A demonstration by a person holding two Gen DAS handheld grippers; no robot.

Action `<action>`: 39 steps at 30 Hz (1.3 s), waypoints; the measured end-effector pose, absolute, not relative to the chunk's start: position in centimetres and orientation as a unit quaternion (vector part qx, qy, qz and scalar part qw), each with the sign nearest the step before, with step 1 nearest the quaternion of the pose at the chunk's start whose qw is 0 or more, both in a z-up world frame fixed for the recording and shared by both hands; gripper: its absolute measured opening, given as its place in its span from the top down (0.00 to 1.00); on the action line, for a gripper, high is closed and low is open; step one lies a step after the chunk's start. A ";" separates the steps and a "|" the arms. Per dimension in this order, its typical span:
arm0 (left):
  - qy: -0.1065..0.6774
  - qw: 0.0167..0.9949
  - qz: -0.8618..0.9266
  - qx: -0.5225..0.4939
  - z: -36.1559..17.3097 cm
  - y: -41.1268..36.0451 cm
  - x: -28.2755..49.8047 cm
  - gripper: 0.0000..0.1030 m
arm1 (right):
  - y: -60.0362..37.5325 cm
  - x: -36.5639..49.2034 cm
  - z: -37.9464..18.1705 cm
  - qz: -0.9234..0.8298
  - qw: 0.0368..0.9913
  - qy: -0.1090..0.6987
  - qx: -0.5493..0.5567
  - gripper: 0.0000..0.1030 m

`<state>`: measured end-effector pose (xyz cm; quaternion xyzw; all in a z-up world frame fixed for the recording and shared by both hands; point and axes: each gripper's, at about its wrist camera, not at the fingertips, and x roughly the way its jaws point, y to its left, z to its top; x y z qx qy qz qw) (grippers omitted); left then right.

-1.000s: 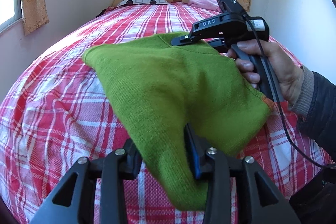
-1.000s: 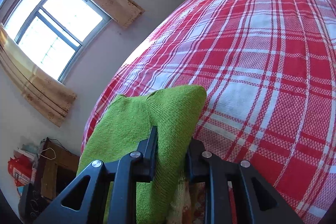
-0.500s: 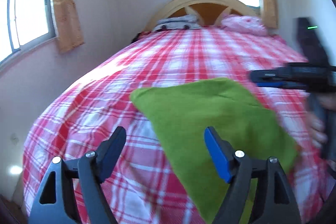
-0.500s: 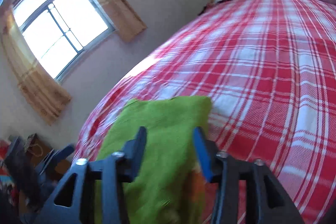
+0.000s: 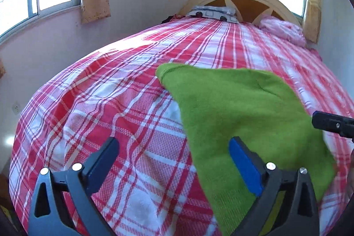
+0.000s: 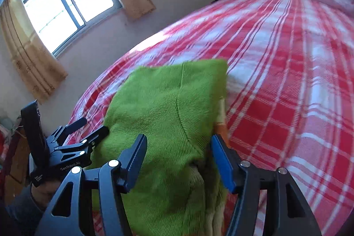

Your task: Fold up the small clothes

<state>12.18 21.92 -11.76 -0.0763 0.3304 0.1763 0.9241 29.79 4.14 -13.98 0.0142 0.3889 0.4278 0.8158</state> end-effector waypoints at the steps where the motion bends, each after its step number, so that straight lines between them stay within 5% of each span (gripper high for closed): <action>1: 0.325 0.928 0.169 -0.074 -11.3 21.5 11.8 0.01 | 3.4 28.7 -12.9 0.420 0.829 0.369 0.010 0.40; 9: 0.273 0.951 0.130 -0.061 -7.0 18.4 9.6 0.01 | -0.2 23.4 -8.4 0.381 0.878 0.289 -0.016 0.32; 39: 0.242 0.962 0.108 -0.063 -4.9 16.9 8.4 0.01 | -1.4 21.5 -7.8 0.370 0.890 0.266 0.004 0.31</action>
